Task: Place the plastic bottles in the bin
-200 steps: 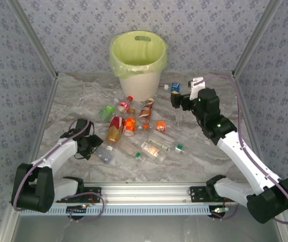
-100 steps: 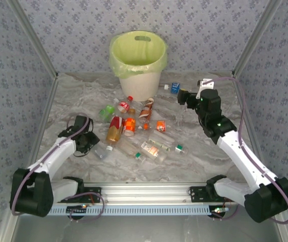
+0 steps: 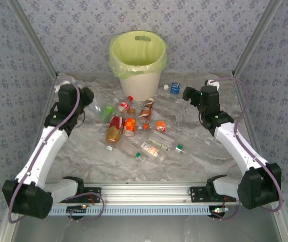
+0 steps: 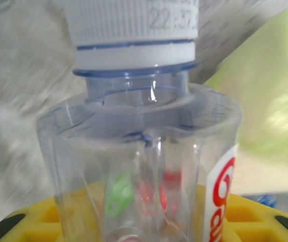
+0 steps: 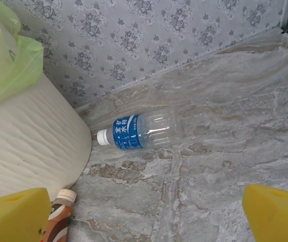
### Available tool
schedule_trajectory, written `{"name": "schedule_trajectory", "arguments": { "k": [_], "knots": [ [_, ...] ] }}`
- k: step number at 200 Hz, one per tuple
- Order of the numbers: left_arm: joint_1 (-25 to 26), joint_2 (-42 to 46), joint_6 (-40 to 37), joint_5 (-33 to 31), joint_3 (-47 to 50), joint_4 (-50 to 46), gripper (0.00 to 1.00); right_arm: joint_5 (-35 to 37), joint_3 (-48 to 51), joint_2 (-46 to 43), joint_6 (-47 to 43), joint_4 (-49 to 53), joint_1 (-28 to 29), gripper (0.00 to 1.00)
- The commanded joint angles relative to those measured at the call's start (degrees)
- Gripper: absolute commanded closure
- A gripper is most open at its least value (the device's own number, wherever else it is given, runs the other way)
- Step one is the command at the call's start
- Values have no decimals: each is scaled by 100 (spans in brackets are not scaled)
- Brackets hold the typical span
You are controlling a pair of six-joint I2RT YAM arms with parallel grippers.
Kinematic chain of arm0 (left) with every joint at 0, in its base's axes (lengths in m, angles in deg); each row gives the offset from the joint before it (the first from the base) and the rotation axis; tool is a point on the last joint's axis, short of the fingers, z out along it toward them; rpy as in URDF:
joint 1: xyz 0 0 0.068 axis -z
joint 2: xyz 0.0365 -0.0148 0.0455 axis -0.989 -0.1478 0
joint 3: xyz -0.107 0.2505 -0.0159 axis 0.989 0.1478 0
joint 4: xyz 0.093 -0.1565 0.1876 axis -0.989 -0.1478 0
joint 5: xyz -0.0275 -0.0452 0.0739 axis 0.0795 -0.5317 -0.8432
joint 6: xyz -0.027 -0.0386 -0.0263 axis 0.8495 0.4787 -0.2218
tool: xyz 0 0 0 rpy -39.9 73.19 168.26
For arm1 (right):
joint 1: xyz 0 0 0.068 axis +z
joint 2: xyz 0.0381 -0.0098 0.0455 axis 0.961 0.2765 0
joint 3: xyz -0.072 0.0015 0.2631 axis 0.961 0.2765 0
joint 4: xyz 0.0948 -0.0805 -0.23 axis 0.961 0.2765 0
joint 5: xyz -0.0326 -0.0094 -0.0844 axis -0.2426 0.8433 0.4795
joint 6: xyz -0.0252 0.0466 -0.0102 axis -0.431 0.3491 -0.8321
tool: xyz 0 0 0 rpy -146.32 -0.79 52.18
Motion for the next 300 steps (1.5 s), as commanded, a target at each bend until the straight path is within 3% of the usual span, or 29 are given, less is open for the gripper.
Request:
{"name": "schedule_trajectory", "arguments": {
  "k": [1,50,84,164,185,214,226,240,275,300],
  "knots": [
    [120,-504,-348,261,-834,1377,65,-112,-80,10,289,160,-11,0],
    [532,-1950,-1087,336,-2214,3068,60,-79,-79,-192,236,424,-18,0],
    [645,-3042,-1874,467,-3534,3090,59,-88,-48,-346,253,555,-12,0],
    [664,-4854,-2538,800,-5814,1071,58,105,208,-761,288,803,-28,0],
    [704,-5790,-2800,981,-7286,-298,58,105,216,-825,280,855,-28,0],
    [883,-7465,-3262,1018,-10411,-2592,57,127,234,-893,245,977,-31,0],
    [971,-7904,-3418,984,-11187,-3129,56,141,242,-923,236,1033,-33,0],
    [1052,-7950,-3530,960,-11156,-3325,54,165,262,-943,219,1083,-29,0],
    [1224,-7383,-3775,1002,-9922,-3231,53,185,275,-938,167,1142,-32,0],
    [1336,-7187,-3861,1116,-9859,-3561,47,167,271,-868,135,1102,-36,0]
  ]
}}
